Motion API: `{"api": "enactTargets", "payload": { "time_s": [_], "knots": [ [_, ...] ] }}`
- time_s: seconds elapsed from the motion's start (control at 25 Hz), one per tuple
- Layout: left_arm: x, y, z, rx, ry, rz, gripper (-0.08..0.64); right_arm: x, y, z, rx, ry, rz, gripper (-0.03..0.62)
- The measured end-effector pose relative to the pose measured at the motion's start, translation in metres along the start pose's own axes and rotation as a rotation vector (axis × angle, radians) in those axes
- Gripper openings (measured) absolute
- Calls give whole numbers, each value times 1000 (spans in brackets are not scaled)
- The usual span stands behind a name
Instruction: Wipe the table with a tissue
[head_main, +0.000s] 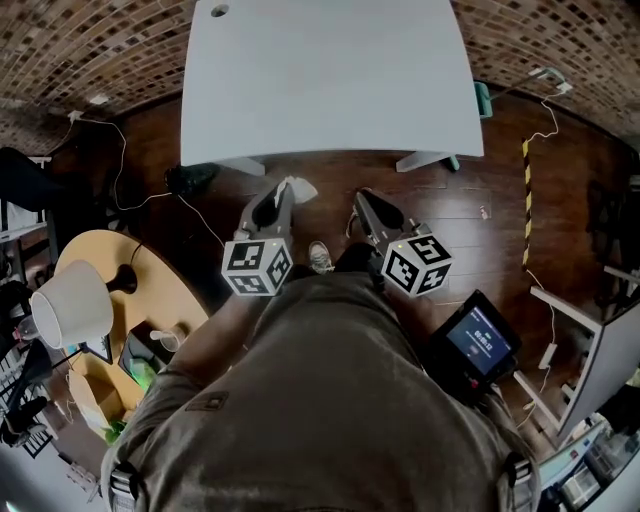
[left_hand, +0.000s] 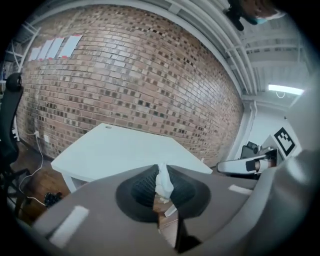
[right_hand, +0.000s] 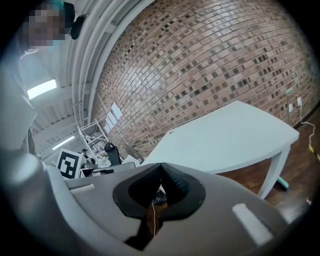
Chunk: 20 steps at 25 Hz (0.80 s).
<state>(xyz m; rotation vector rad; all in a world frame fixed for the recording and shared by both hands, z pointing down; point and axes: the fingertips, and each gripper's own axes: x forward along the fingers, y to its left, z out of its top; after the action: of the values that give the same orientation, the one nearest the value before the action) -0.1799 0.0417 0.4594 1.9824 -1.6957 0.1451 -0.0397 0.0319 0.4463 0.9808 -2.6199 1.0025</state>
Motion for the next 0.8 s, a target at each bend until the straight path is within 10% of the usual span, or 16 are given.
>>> {"api": "enactTargets", "payload": {
  "time_s": [0.8],
  "knots": [
    [-29, -65, 16, 16, -76, -69, 28, -40, 22, 14, -122, -27, 59, 12]
  ]
}}
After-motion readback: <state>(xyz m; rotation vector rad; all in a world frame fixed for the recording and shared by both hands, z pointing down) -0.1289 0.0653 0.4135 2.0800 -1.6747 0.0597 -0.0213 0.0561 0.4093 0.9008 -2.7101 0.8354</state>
